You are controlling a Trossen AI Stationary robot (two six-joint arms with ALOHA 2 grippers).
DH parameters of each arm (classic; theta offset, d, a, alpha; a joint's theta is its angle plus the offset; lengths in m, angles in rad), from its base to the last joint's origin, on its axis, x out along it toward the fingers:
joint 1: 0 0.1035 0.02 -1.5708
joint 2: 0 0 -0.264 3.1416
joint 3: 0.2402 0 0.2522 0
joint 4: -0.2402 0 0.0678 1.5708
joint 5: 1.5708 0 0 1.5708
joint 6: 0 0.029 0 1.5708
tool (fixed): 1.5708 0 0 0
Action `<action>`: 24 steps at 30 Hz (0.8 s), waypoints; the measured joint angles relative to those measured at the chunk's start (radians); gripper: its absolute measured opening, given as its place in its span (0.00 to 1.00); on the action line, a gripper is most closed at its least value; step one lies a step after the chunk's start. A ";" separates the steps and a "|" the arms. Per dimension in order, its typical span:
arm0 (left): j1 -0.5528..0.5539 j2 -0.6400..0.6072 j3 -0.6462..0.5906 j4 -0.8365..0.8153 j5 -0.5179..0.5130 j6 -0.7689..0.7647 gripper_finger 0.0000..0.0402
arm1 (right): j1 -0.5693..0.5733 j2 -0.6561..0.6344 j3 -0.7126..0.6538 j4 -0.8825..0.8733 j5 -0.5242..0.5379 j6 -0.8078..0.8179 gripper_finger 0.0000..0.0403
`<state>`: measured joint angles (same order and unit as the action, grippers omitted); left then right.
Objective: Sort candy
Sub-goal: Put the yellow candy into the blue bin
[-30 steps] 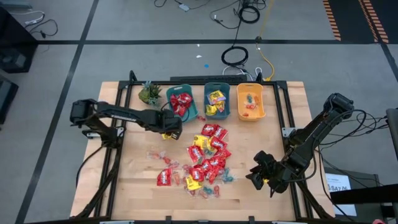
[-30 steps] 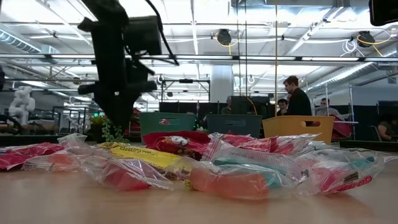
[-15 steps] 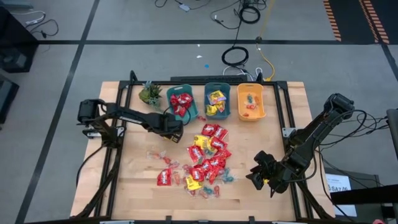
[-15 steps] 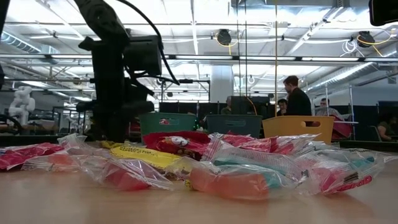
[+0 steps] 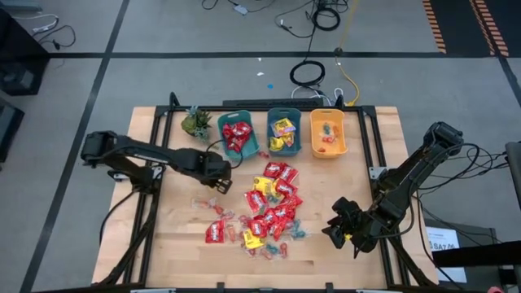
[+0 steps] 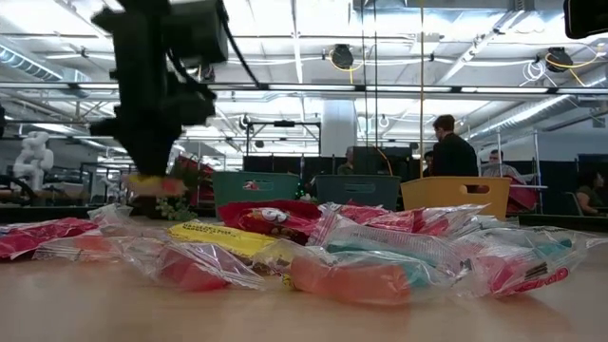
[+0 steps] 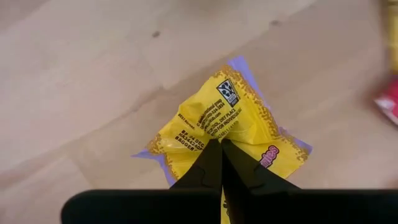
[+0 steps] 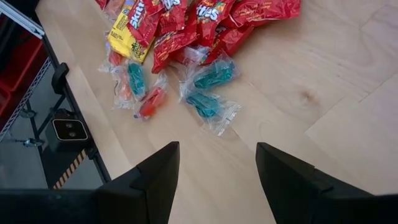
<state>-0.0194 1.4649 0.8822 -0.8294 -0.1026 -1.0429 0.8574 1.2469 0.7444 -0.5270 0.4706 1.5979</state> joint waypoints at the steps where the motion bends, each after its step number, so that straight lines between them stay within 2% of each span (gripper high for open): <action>1: -0.009 -0.022 0.012 -0.009 -0.006 0.000 0.01 | 0.000 0.000 0.000 0.000 0.000 -0.004 0.50; 6: -0.020 -0.110 0.100 -0.021 -0.087 0.022 0.00 | 0.000 0.000 0.000 -0.001 0.003 -0.006 0.50; 12: 0.040 -0.096 0.261 0.027 -0.142 0.235 0.00 | 0.000 0.000 0.000 -0.002 0.004 -0.006 0.50; 16: 0.134 -0.023 0.379 0.134 -0.142 0.403 0.00 | 0.000 0.000 0.000 -0.002 0.006 0.002 0.50; 20: 0.226 0.104 0.528 0.206 -0.132 0.559 0.00 | -0.001 0.000 0.000 -0.003 0.008 0.041 0.50; 24: 0.297 0.273 0.718 0.231 -0.045 0.707 0.00 | -0.002 0.000 0.000 -0.006 0.054 0.082 0.50</action>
<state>0.2780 1.7379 1.5998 -0.5983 -0.1475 -0.3357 0.8554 1.2465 0.7441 -0.5333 0.5243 1.6801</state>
